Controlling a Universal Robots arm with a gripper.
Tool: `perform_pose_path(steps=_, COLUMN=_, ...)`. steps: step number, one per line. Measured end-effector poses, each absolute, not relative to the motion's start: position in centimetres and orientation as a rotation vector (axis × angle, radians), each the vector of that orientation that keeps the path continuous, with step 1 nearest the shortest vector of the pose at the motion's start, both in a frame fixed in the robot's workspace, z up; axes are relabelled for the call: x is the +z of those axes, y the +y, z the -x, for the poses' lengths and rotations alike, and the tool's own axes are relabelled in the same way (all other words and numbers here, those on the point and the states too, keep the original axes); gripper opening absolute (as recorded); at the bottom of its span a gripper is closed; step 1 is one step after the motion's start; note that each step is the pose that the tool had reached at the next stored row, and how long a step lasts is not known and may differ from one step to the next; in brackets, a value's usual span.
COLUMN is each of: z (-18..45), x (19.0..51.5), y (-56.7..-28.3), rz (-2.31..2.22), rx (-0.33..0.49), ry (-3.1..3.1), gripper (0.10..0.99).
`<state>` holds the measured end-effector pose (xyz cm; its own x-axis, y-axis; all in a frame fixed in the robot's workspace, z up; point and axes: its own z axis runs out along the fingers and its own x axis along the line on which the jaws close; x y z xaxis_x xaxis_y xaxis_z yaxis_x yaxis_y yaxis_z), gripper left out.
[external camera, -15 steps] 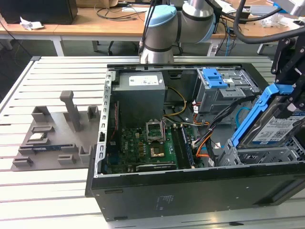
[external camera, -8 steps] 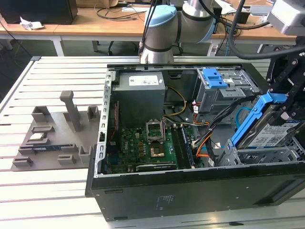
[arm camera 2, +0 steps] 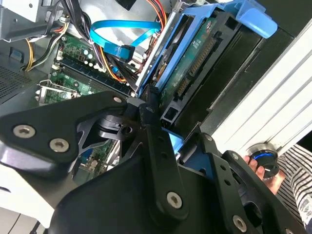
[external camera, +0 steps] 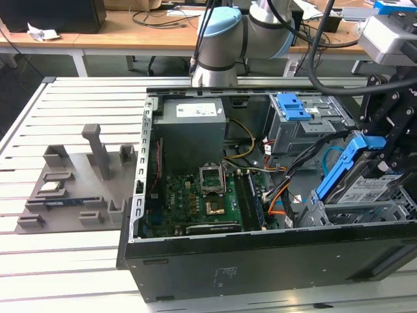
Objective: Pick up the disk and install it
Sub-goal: 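Insert the disk into the insertion slot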
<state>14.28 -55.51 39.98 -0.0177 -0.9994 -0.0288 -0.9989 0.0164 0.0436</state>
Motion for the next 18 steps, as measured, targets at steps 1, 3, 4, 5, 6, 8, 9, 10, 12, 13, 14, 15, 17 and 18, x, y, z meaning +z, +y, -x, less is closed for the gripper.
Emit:
perform_pose_path(steps=1, z=-14.29, x=39.94, y=-55.51, rz=-2.195, rx=-0.080, ry=-2.232, gripper=0.365)
perform_pose_path(steps=3, z=-14.29, x=39.92, y=-55.51, rz=-2.194, rx=-0.080, ry=-2.232, gripper=0.365)
perform_pose_path(steps=4, z=-14.28, x=39.90, y=-55.51, rz=-2.194, rx=-0.080, ry=-2.232, gripper=0.365)
perform_pose_path(steps=5, z=-14.29, x=39.89, y=-55.51, rz=-2.195, rx=-0.080, ry=-2.232, gripper=0.365)
perform_pose_path(steps=6, z=-14.29, x=39.86, y=-55.51, rz=-2.195, rx=-0.080, ry=-2.233, gripper=0.365)
perform_pose_path(steps=8, z=-14.29, x=39.84, y=-55.51, rz=-2.195, rx=-0.080, ry=-2.232, gripper=0.439)
perform_pose_path(steps=9, z=-14.29, x=39.82, y=-55.51, rz=-2.195, rx=-0.080, ry=-2.232, gripper=0.439)
perform_pose_path(steps=10, z=-14.29, x=39.80, y=-55.51, rz=-2.195, rx=-0.080, ry=-2.232, gripper=0.439)
perform_pose_path(steps=12, z=-14.29, x=39.76, y=-55.51, rz=-2.195, rx=-0.080, ry=-2.232, gripper=0.361)
perform_pose_path(steps=13, z=-14.29, x=39.75, y=-55.51, rz=-2.195, rx=-0.080, ry=-2.232, gripper=0.361)
perform_pose_path(steps=14, z=-14.29, x=39.74, y=-55.51, rz=-2.195, rx=-0.080, ry=-2.232, gripper=0.294)
perform_pose_path(steps=15, z=-14.29, x=39.73, y=-55.51, rz=-2.195, rx=-0.080, ry=-2.232, gripper=0.235)
perform_pose_path(steps=17, z=-14.29, x=39.71, y=-55.51, rz=-2.195, rx=-0.080, ry=-2.232, gripper=0.114)
perform_pose_path(steps=18, z=-14.29, x=39.69, y=-55.51, rz=-2.195, rx=-0.080, ry=-2.232, gripper=0.114)
